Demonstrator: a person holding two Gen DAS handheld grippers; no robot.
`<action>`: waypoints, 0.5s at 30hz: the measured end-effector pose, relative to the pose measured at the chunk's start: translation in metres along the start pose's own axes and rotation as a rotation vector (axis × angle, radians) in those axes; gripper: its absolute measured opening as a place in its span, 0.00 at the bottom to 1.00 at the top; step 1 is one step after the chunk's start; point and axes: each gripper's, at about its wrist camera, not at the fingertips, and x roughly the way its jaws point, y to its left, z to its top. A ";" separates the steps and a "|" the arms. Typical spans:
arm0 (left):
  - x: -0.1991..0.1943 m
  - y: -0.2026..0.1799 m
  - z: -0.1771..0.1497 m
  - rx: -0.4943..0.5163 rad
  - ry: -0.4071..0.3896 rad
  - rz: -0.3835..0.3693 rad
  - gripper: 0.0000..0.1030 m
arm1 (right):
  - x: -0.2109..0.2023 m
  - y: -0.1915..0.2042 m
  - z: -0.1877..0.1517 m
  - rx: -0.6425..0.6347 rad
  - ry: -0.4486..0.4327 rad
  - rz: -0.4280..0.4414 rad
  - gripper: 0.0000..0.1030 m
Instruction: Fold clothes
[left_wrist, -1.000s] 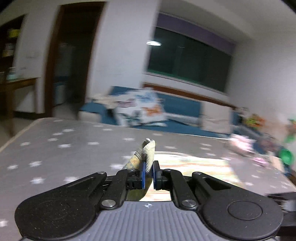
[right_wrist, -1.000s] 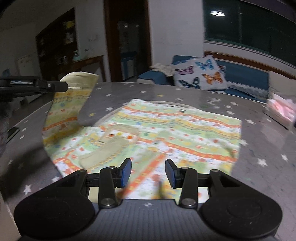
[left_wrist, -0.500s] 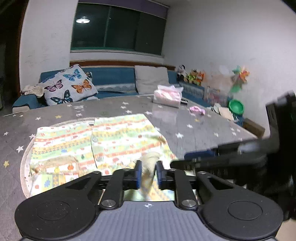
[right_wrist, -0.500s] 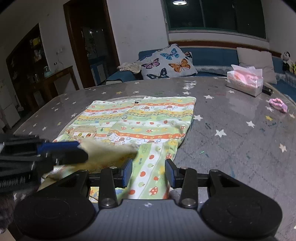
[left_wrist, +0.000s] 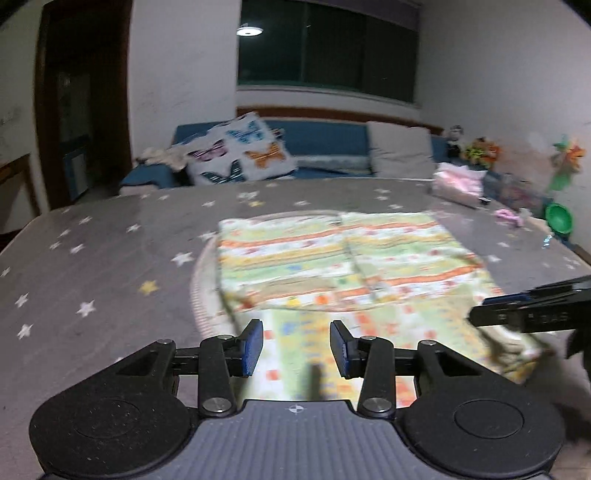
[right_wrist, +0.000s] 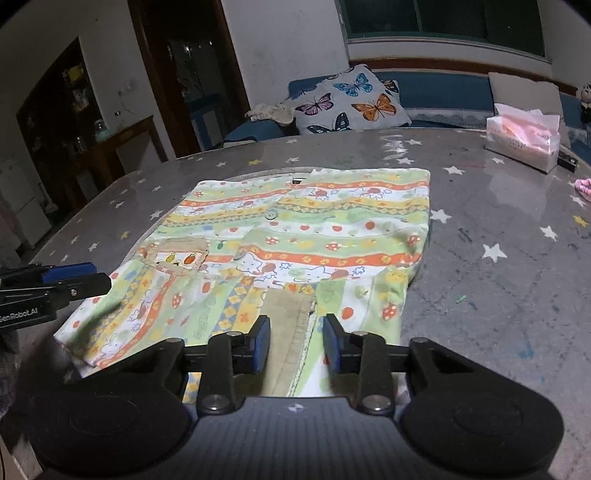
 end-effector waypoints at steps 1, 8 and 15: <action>0.004 0.003 0.000 -0.005 0.009 0.005 0.41 | 0.001 0.001 0.001 -0.004 -0.001 -0.002 0.25; 0.026 0.015 -0.002 -0.035 0.060 0.024 0.21 | -0.001 0.008 0.005 -0.037 -0.019 -0.038 0.04; 0.017 0.015 -0.002 -0.022 0.013 0.050 0.07 | -0.016 0.020 0.019 -0.079 -0.104 -0.051 0.03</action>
